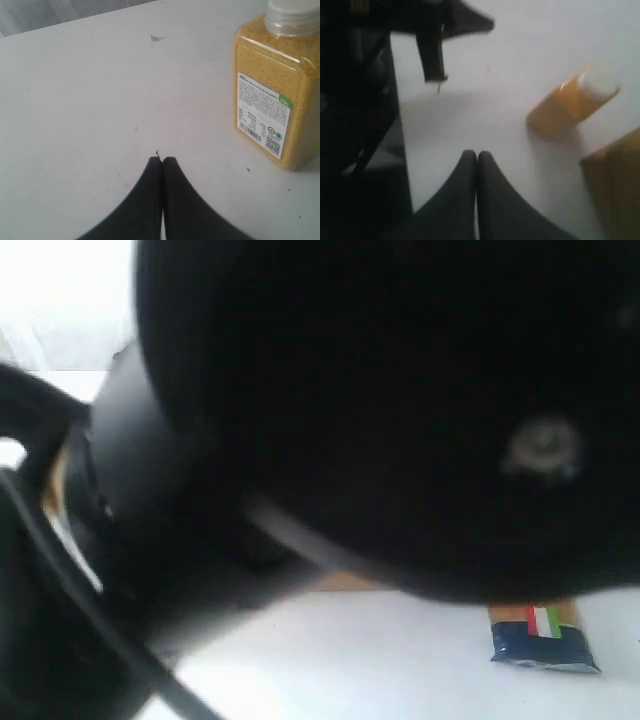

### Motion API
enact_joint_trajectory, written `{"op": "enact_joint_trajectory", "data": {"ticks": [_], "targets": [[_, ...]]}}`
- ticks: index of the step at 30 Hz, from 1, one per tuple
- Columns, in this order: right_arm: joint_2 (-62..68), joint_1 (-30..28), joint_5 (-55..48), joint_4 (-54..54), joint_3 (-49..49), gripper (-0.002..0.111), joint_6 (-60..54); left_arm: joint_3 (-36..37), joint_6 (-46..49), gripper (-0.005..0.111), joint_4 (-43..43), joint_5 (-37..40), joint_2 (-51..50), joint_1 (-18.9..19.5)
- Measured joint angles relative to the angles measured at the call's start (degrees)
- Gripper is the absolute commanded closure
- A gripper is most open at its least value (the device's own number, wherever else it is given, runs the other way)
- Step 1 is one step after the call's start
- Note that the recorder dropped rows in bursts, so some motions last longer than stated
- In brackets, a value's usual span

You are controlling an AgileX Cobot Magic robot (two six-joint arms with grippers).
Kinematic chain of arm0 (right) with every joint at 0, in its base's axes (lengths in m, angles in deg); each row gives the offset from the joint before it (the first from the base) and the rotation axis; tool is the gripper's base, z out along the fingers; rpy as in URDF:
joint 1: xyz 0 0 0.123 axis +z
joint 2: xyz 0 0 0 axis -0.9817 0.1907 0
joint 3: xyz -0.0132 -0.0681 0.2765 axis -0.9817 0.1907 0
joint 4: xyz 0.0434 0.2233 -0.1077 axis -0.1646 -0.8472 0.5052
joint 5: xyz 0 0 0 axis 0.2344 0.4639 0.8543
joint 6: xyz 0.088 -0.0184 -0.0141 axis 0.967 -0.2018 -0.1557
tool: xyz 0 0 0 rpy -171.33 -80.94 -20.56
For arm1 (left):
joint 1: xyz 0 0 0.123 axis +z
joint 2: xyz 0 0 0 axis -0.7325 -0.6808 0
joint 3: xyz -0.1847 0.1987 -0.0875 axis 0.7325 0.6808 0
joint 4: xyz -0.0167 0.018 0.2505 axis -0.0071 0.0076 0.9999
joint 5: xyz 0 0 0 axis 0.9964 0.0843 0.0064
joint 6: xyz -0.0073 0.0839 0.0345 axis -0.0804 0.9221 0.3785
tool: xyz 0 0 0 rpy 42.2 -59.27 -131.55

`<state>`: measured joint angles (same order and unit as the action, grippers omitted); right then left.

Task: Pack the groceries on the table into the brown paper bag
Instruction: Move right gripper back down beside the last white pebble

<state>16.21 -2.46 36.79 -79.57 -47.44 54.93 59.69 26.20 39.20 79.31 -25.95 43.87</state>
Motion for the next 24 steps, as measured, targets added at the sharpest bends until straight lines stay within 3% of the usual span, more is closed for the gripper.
{"op": "enact_joint_trajectory", "data": {"ticks": [5, 12, 24], "targets": [[0.00, 0.00, -8.46, -2.29, 5.63, 0.108, -0.30, 0.00, 0.00, 0.107, 0.00, 0.00, 0.00, 0.00], [0.00, 0.00, -6.03, 3.08, 14.79, 0.108, 5.52, 0.00, 0.00, 0.107, 0.00, 0.00, 0.00, 0.00], [0.00, 0.00, -10.10, 36.20, 22.99, 0.108, 47.08, 0.00, 0.00, 0.107, 0.00, 0.00, 0.00, 0.00]]}}
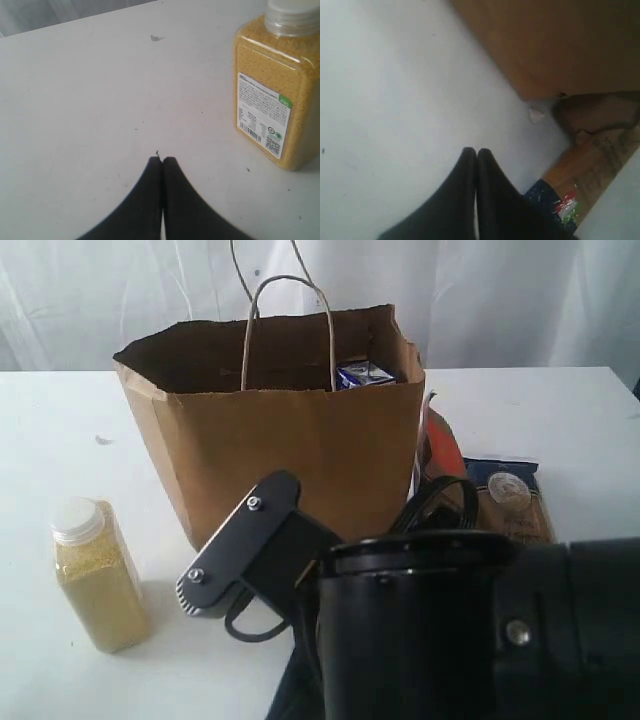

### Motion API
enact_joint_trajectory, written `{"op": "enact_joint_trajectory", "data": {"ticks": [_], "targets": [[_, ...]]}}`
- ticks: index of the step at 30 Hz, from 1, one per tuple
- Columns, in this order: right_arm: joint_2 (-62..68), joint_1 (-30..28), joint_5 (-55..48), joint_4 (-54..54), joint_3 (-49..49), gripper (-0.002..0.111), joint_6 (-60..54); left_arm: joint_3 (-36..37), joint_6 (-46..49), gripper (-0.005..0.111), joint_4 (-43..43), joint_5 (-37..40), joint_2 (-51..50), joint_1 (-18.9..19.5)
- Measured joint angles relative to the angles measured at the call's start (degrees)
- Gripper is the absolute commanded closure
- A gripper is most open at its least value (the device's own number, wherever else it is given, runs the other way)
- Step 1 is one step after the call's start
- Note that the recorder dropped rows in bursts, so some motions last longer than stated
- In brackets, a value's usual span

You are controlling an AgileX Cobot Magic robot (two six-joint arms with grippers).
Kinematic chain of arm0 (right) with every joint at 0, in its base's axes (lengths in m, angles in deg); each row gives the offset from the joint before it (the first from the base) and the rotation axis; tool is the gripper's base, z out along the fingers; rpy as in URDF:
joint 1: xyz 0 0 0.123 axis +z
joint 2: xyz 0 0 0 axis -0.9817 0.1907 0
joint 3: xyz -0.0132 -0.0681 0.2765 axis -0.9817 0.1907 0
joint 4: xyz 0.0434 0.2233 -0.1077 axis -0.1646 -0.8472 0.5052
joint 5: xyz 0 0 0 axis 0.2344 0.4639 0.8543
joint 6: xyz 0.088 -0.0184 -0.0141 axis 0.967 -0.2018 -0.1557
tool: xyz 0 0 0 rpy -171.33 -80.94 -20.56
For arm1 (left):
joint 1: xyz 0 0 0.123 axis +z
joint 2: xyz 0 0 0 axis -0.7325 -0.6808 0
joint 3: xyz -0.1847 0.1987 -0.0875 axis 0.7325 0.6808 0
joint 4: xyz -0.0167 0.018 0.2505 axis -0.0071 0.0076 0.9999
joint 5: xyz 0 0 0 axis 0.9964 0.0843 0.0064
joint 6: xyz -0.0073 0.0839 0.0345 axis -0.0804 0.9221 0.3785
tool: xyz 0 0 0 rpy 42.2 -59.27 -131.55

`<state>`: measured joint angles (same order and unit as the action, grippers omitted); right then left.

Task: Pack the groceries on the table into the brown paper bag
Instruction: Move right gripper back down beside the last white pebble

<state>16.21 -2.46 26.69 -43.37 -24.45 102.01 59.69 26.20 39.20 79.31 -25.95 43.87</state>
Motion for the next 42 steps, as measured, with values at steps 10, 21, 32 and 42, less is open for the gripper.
{"op": "enact_joint_trajectory", "data": {"ticks": [10, 21, 32, 42], "targets": [[0.00, 0.00, 3.41, 3.26, 0.44, 0.108, 7.52, 0.00, 0.00, 0.107, 0.00, 0.00, 0.00, 0.00], [-1.99, -4.84, 7.72, 4.52, 2.78, 0.108, 13.07, 0.00, 0.00, 0.107, 0.00, 0.00, 0.00, 0.00], [-9.11, -26.02, 22.88, -14.29, 11.35, 0.108, -0.16, 0.00, 0.00, 0.107, 0.00, 0.00, 0.00, 0.00], [-9.11, -35.64, 30.04, -38.49, 13.78, 0.108, -35.69, 0.00, 0.00, 0.107, 0.00, 0.00, 0.00, 0.00]]}}
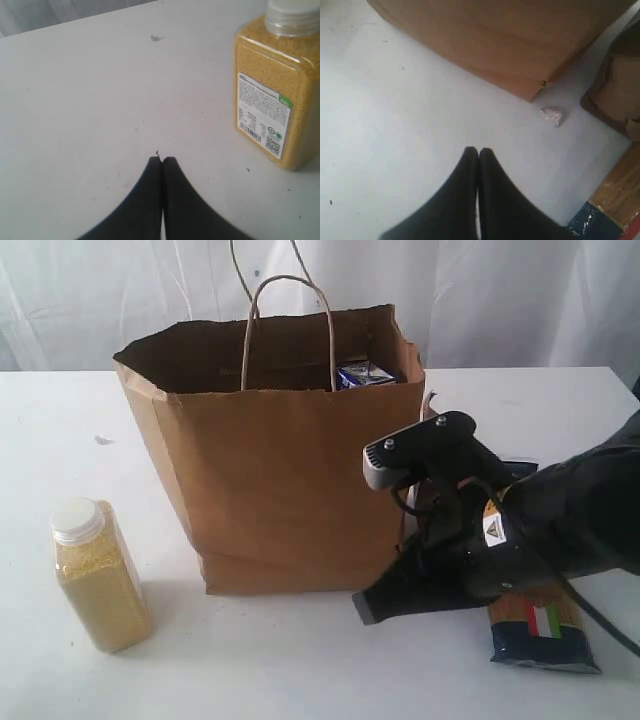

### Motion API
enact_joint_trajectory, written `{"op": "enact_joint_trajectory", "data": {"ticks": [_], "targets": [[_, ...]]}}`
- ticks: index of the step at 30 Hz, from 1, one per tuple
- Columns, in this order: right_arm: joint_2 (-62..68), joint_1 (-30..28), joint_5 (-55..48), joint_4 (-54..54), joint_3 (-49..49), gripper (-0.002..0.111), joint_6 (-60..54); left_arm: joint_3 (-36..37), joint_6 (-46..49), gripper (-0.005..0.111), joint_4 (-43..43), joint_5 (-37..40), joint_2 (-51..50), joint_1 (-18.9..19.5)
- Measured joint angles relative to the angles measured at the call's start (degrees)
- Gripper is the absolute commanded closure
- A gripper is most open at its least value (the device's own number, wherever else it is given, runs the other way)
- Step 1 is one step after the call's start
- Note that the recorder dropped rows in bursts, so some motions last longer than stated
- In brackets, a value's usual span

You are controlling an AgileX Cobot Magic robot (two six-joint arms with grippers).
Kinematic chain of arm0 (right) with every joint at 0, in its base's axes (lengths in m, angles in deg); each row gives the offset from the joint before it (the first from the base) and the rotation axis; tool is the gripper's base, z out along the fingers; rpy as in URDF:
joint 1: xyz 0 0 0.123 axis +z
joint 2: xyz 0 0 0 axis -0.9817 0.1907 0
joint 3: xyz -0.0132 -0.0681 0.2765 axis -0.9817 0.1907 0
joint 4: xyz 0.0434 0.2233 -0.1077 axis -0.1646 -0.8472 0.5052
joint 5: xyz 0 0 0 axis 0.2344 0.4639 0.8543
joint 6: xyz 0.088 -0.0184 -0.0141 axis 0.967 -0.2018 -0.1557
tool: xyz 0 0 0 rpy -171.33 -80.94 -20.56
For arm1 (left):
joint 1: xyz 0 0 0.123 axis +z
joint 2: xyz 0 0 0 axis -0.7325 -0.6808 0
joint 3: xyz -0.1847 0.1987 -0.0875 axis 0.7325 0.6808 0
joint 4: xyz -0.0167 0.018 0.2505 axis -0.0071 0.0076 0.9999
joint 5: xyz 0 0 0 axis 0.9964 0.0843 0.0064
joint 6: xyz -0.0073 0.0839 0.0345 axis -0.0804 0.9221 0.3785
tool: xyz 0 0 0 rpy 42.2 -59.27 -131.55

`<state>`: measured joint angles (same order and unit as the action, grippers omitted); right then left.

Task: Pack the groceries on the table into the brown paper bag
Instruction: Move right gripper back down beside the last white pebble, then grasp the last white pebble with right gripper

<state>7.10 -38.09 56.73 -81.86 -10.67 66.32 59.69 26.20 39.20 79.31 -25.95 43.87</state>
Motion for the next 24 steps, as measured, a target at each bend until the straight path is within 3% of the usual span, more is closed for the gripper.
{"op": "enact_joint_trajectory", "data": {"ticks": [17, 24], "targets": [[1.04, -1.41, 4.62, 2.68, 0.00, 0.108, 5.32, 0.00, 0.00, 0.107, 0.00, 0.00, 0.00, 0.00], [6.18, -4.87, 4.05, 3.74, 0.00, 0.108, 6.54, 0.00, 0.00, 0.107, 0.00, 0.00, 0.00, 0.00]]}}
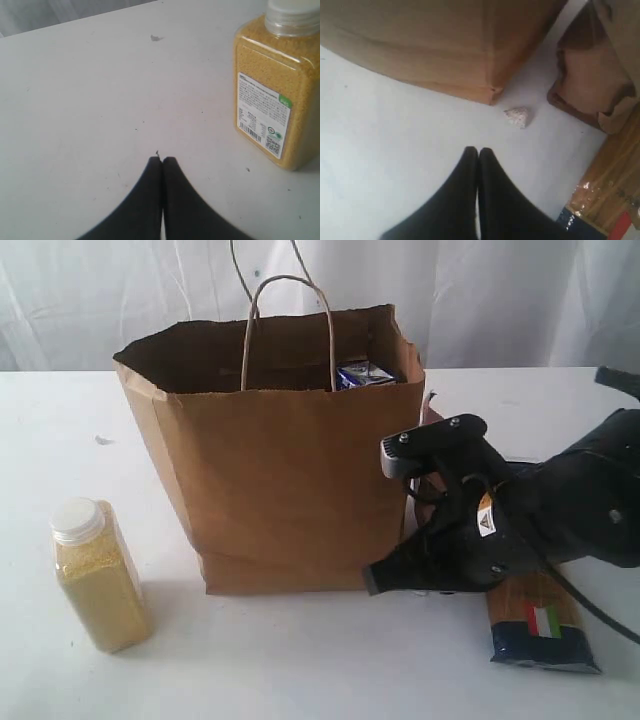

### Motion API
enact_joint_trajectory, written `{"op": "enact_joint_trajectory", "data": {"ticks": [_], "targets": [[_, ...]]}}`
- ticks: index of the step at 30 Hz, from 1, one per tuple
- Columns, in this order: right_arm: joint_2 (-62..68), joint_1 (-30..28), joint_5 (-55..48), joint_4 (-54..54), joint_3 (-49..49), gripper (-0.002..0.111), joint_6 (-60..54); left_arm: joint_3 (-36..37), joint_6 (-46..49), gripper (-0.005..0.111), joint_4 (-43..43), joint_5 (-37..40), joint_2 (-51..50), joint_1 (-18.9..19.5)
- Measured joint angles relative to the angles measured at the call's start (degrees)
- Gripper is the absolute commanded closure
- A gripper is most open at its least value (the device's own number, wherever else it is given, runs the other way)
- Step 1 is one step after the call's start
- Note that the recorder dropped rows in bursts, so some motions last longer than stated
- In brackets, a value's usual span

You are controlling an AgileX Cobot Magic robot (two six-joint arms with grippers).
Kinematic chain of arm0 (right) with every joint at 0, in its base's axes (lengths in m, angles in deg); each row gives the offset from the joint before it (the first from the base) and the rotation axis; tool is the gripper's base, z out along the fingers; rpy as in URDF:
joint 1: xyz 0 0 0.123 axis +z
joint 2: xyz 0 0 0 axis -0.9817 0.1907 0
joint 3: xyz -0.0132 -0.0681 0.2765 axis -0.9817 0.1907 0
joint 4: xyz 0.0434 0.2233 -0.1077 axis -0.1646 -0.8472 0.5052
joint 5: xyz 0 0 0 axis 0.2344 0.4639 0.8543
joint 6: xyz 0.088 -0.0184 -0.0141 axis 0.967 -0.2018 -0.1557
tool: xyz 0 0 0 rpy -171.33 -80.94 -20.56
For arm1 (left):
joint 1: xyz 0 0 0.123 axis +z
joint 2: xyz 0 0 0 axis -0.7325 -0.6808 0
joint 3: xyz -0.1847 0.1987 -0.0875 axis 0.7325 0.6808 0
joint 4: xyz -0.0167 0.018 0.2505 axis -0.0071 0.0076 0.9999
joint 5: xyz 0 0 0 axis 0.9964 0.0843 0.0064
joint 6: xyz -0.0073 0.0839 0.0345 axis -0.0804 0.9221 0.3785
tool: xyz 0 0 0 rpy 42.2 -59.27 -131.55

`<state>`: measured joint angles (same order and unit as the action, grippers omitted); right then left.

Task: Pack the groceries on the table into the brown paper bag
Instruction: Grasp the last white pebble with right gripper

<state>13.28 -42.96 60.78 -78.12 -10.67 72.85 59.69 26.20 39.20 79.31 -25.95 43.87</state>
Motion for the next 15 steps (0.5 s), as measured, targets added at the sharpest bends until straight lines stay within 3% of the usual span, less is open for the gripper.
{"op": "enact_joint_trajectory", "data": {"ticks": [7, 15], "targets": [[3.13, -2.86, -0.14, 0.00, 0.00, 0.106, 0.12, 0.00, 0.00, 0.107, 0.00, 0.00, 0.00, 0.00], [5.78, -4.68, 0.27, 0.12, 0.00, 0.071, -0.26, 0.00, 0.00, 0.107, 0.00, 0.00, 0.00, 0.00]]}}
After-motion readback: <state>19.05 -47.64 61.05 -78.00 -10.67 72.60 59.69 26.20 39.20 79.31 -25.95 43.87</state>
